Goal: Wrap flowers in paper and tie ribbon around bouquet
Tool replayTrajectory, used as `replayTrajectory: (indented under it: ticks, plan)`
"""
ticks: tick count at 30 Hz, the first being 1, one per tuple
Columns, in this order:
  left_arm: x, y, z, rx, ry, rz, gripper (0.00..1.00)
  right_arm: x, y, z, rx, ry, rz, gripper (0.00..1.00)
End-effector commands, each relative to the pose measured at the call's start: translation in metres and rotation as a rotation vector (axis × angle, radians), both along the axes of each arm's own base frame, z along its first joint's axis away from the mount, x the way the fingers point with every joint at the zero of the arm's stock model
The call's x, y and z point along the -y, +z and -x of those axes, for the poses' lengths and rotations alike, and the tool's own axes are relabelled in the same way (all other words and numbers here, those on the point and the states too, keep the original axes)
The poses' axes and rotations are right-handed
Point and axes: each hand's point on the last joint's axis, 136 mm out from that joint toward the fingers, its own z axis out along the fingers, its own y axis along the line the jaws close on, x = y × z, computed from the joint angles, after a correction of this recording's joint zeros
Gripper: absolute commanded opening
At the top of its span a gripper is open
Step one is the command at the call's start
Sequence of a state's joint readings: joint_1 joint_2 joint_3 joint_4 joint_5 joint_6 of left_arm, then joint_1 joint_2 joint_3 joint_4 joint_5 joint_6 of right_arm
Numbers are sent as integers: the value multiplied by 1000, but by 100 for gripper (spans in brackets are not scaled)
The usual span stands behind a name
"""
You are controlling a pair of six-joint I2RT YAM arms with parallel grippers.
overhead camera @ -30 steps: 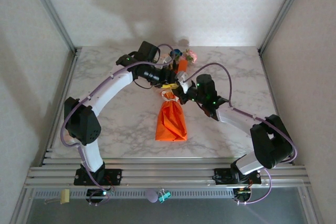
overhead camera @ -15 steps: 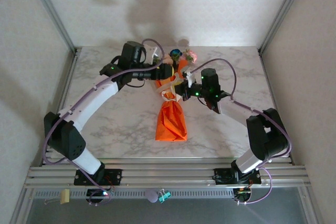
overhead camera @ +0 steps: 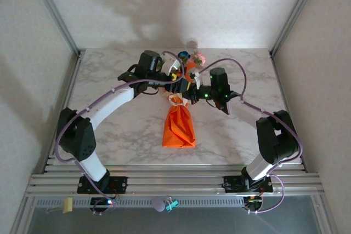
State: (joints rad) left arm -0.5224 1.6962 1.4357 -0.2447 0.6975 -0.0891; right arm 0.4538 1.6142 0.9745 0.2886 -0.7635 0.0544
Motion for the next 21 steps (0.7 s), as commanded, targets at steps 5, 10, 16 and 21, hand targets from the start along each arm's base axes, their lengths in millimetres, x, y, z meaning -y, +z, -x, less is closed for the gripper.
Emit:
replayTrajectory:
  ticks: [5,10,16,21]
  plan:
    - [21,-5,-2,16,-74,38,71,0,3,-2,8,10,-1,0]
    - [29,-16,2,-31,-94,41,48,0,6,-4,16,0,-6,0]
    - [30,-4,2,-41,-68,93,0,1,6,-4,24,-8,1,0]
    - [22,2,1,-61,-14,119,0,5,7,-3,46,-22,-1,0]
